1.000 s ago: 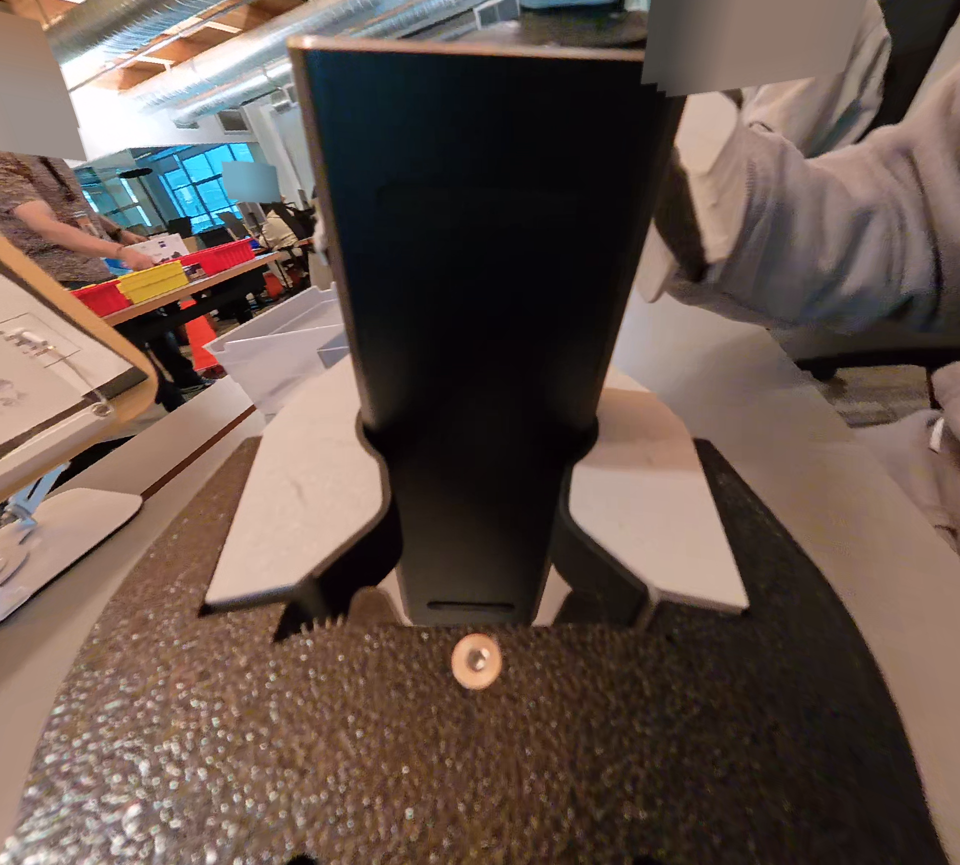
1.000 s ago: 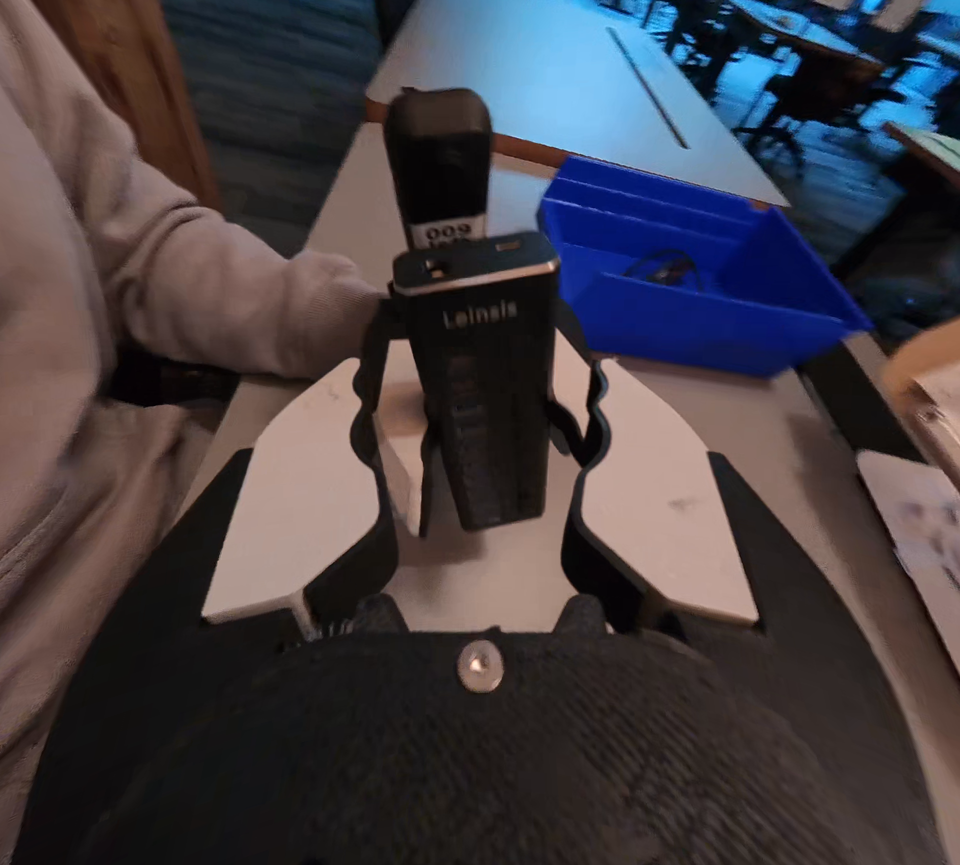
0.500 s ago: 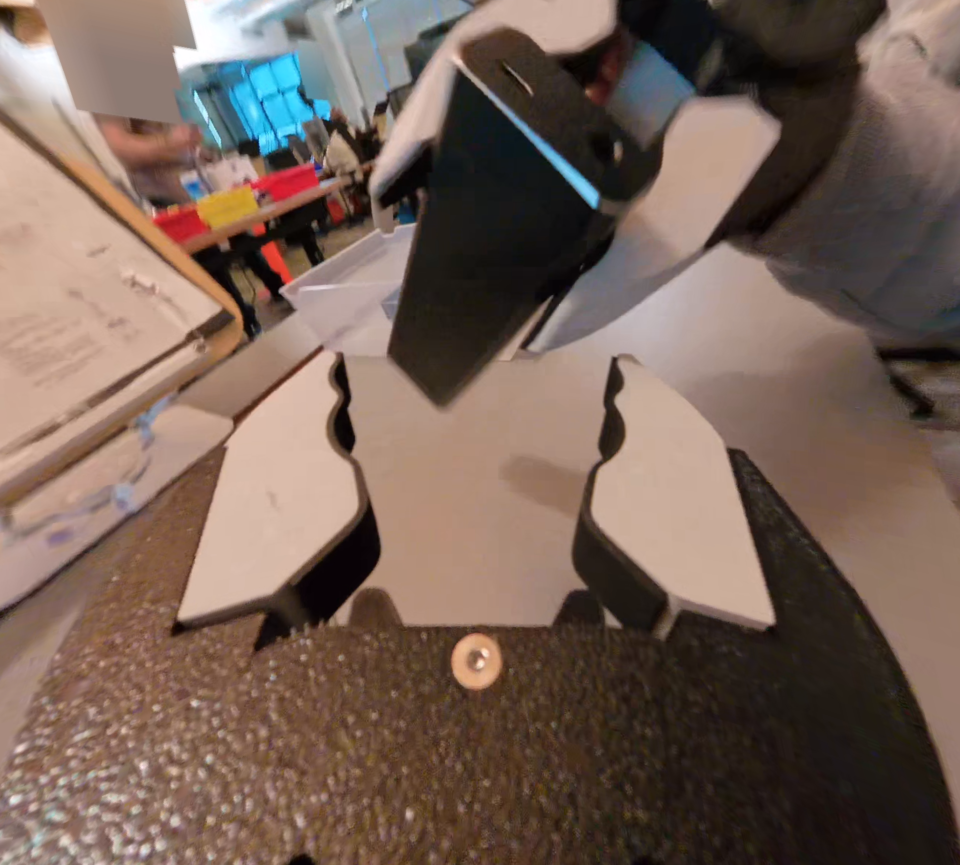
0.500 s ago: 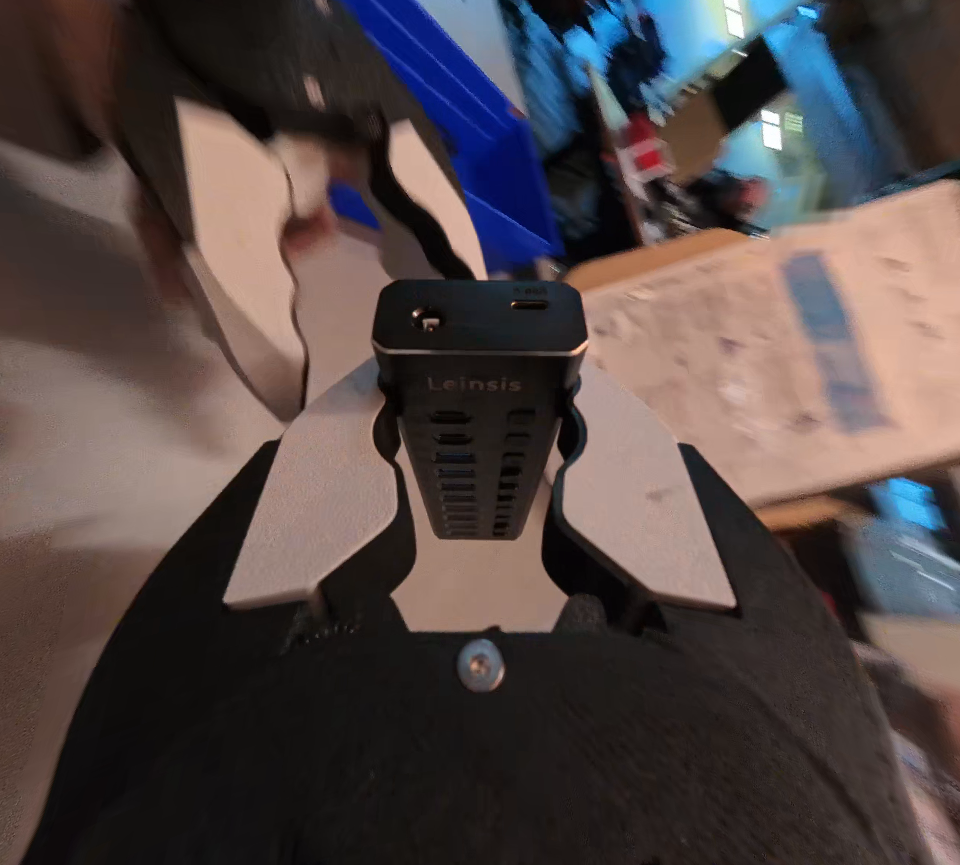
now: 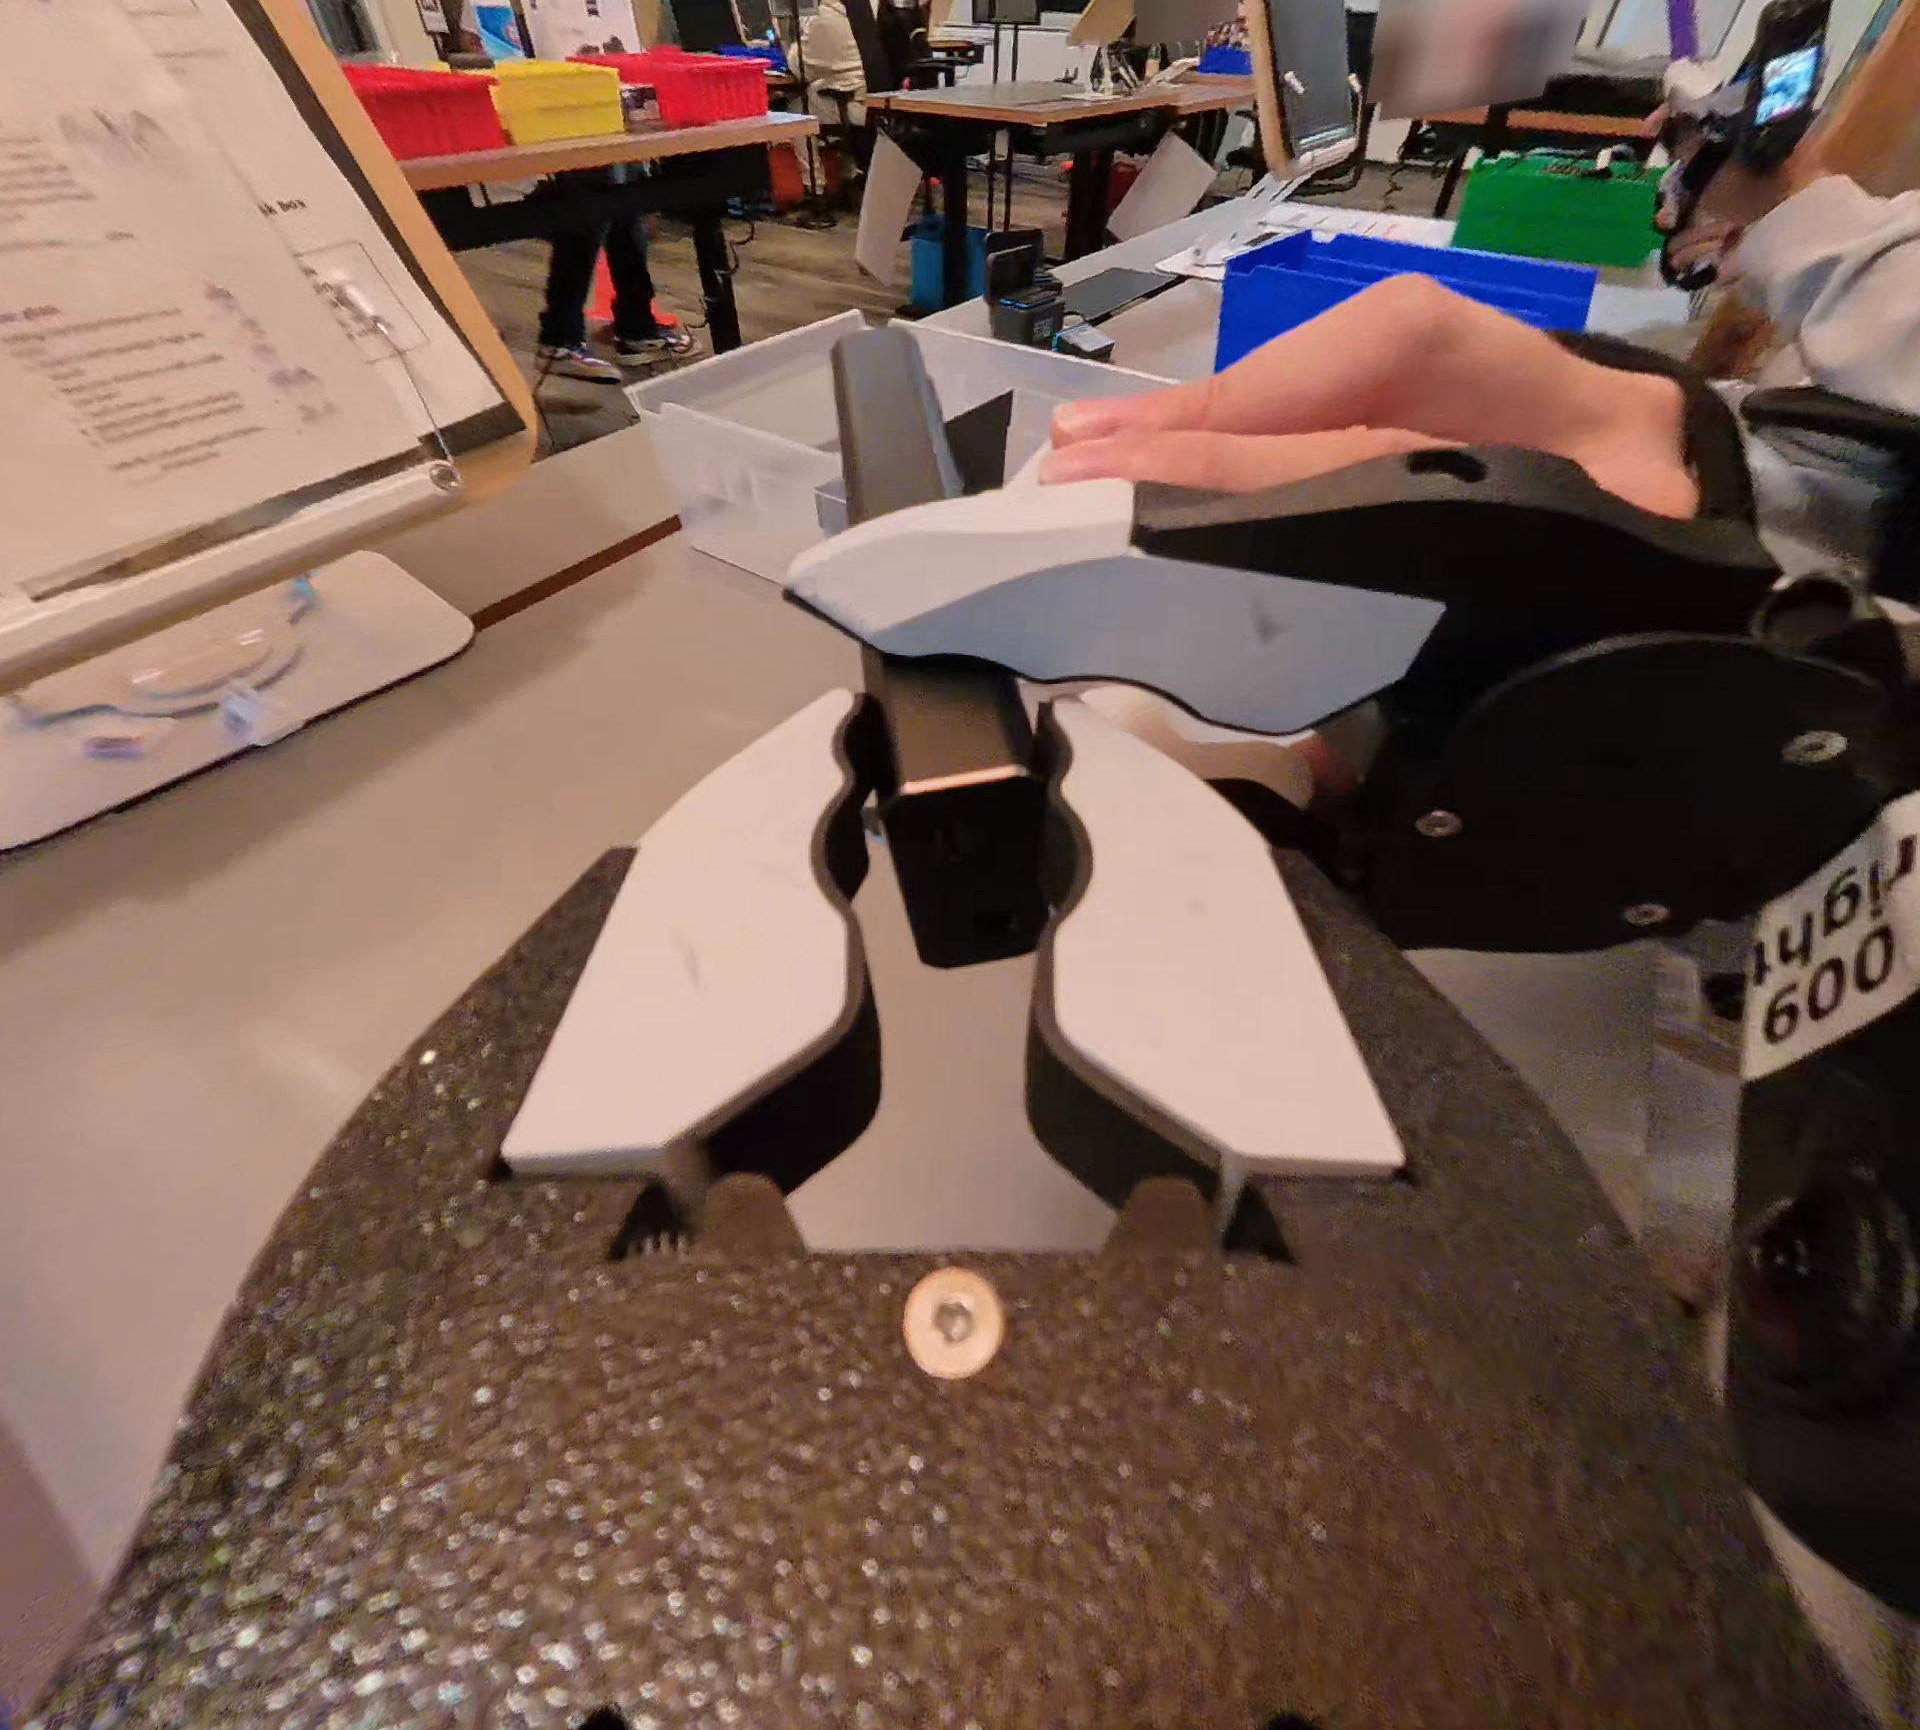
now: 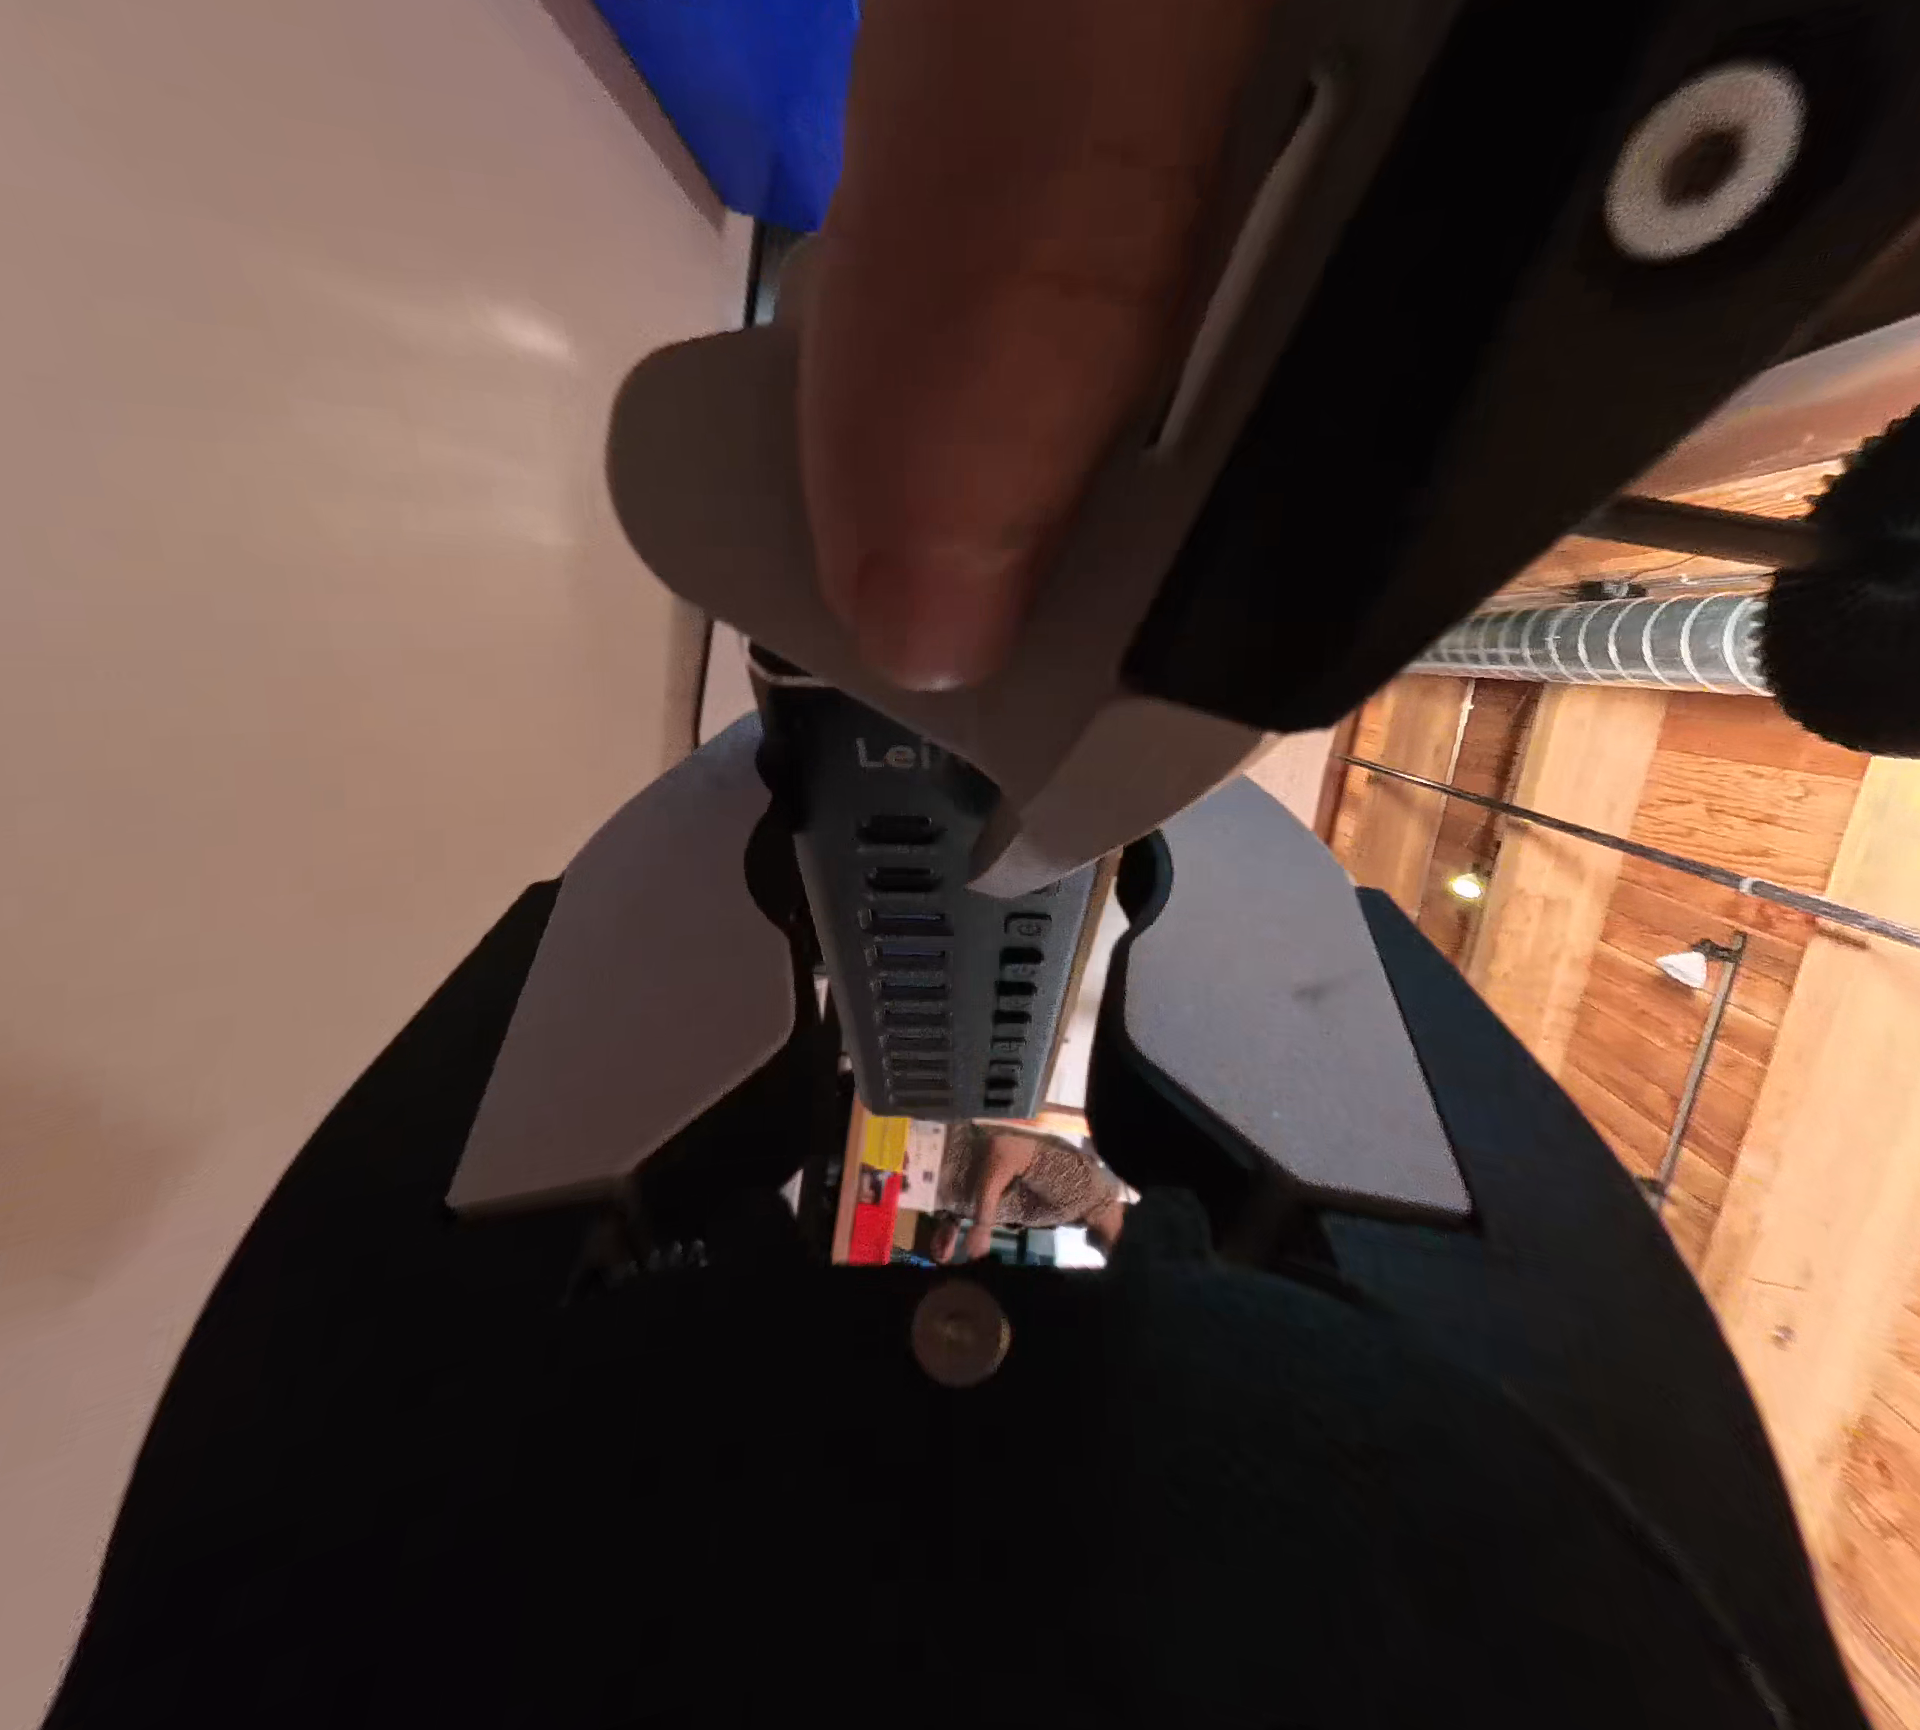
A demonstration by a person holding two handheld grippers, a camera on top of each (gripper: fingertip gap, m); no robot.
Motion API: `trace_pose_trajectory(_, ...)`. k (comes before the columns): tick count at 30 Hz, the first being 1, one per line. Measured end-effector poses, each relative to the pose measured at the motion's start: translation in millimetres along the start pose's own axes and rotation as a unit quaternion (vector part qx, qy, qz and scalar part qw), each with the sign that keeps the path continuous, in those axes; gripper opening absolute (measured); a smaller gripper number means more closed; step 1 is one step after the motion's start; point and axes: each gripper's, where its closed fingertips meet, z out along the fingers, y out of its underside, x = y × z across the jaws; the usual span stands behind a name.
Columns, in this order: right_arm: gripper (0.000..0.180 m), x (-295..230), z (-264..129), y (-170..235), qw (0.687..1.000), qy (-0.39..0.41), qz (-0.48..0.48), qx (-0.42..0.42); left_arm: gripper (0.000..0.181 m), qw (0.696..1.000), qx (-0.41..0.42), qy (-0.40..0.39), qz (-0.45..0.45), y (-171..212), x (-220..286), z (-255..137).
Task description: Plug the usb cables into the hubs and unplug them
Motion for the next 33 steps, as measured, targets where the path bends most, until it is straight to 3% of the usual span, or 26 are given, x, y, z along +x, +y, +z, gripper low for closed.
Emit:
trace_pose_trajectory(4,0.060,8,0,-2,0.998,0.023,0.048,0.040,0.028,0.998,0.054,0.016,-0.011,-10,-2,-2)
trace_pose_trajectory(9,0.099,-1,1,3,0.984,0.017,0.143,0.100,0.028,0.991,0.089,0.073,-0.074,-14,-8,-10)
trace_pose_trajectory(11,0.105,-2,3,10,0.985,0.027,0.141,0.094,0.028,0.989,0.085,0.084,-0.086,-10,-10,-9)
trace_pose_trajectory(15,0.093,-18,8,23,0.984,-0.020,0.159,0.075,0.028,0.982,0.120,0.094,-0.115,-18,-15,-13)
trace_pose_trajectory(18,0.066,-20,1,13,0.980,-0.008,0.165,0.109,0.029,0.981,0.122,0.089,-0.122,-18,-17,-13)
trace_pose_trajectory(26,0.063,-17,3,21,0.979,-0.002,0.180,0.093,0.028,0.981,0.119,0.074,-0.130,-16,-20,-11)
trace_pose_trajectory(27,0.063,-11,6,30,0.982,0.003,0.173,0.082,0.028,0.982,0.129,0.063,-0.120,-17,-21,-11)
trace_pose_trajectory(29,0.063,8,11,64,0.978,-0.001,0.198,0.069,0.049,0.983,0.151,0.028,-0.100,-21,-29,-15)
trace_pose_trajectory(33,0.063,44,34,186,0.977,-0.041,0.208,-0.013,0.060,0.990,0.108,0.025,-0.090,-5,-38,-11)
